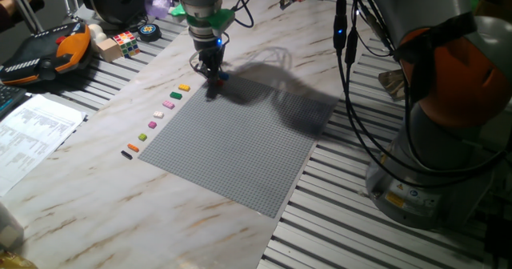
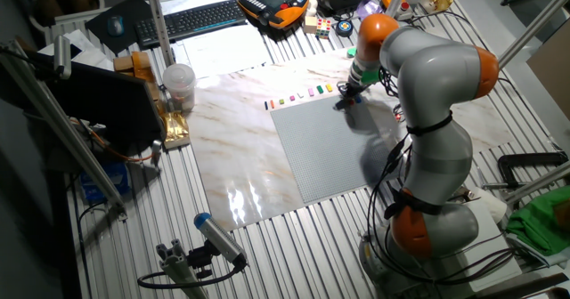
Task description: Build with small Lego blocks
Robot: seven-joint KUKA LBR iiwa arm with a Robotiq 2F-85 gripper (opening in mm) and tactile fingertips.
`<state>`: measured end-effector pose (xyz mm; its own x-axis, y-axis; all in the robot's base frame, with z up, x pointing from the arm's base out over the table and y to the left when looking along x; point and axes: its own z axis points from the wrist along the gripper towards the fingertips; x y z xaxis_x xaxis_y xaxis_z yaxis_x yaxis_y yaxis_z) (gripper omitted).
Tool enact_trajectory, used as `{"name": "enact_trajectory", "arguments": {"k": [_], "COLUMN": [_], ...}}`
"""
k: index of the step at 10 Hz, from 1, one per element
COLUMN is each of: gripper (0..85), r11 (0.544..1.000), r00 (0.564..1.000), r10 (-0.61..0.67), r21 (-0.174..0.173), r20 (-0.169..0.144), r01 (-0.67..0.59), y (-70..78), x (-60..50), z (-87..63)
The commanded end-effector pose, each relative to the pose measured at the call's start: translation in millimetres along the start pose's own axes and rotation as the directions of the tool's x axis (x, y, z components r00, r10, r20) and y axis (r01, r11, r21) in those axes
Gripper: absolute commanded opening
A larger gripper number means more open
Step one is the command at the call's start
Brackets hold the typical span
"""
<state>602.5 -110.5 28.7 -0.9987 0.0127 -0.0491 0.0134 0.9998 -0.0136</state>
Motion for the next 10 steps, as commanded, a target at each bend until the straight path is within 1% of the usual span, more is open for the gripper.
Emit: {"name": "enact_trajectory", "arguments": {"k": [1, 3, 6, 7, 10], "gripper": [0.7, 0.7, 0.7, 0.7, 0.7], "r11": [1.0, 1.0, 1.0, 1.0, 1.0], "r00": [1.0, 1.0, 1.0, 1.0, 1.0], "r10": [0.0, 0.001, -0.001, -0.003, 0.002], "r21": [-0.001, 0.001, 0.024, 0.029, 0.027], "r20": [-0.002, -0.001, -0.011, -0.011, -0.004], "r01": [0.0, -0.001, 0.001, 0.003, -0.002], "y": [0.1, 0.2, -0.6, -0.3, 3.0], "x": [1.4, 1.7, 0.6, 0.6, -2.7], "z": [2.9, 1.5, -10.9, -12.6, -16.2]}}
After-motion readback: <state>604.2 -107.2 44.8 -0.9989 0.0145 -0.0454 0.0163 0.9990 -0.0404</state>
